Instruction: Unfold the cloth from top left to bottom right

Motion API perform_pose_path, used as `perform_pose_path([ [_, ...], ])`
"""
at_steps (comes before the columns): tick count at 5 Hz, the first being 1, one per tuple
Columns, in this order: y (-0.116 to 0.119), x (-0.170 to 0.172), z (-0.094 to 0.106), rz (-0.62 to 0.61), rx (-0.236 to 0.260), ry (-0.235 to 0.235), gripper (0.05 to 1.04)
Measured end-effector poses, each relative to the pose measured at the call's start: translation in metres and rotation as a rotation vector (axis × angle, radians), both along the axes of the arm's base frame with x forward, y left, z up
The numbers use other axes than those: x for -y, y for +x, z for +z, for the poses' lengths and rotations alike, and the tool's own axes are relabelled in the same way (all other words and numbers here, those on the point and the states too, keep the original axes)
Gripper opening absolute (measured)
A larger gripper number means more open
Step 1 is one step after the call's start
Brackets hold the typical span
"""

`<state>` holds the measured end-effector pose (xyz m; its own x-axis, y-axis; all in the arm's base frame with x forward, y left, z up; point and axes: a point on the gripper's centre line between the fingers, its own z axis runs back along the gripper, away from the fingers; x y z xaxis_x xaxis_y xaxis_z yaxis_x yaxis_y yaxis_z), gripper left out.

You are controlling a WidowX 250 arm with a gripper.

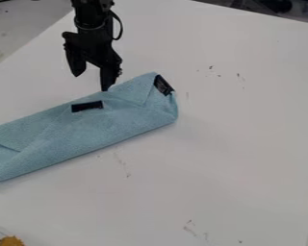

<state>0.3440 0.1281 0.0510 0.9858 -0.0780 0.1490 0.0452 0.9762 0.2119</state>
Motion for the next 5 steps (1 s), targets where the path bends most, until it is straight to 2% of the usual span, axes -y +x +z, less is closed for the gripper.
perform_pose_path([
  [1, -0.003, 0.001, -0.012, 0.002, -0.031, -0.013, 1.001],
  [2, -0.008, 0.003, -0.022, 0.022, -0.034, -0.048, 1.001],
  [4, -0.017, 0.000, -0.029, 0.055, -0.046, -0.066, 1.001],
  [5, -0.016, 0.000, -0.030, 0.051, -0.033, -0.080, 1.001],
])
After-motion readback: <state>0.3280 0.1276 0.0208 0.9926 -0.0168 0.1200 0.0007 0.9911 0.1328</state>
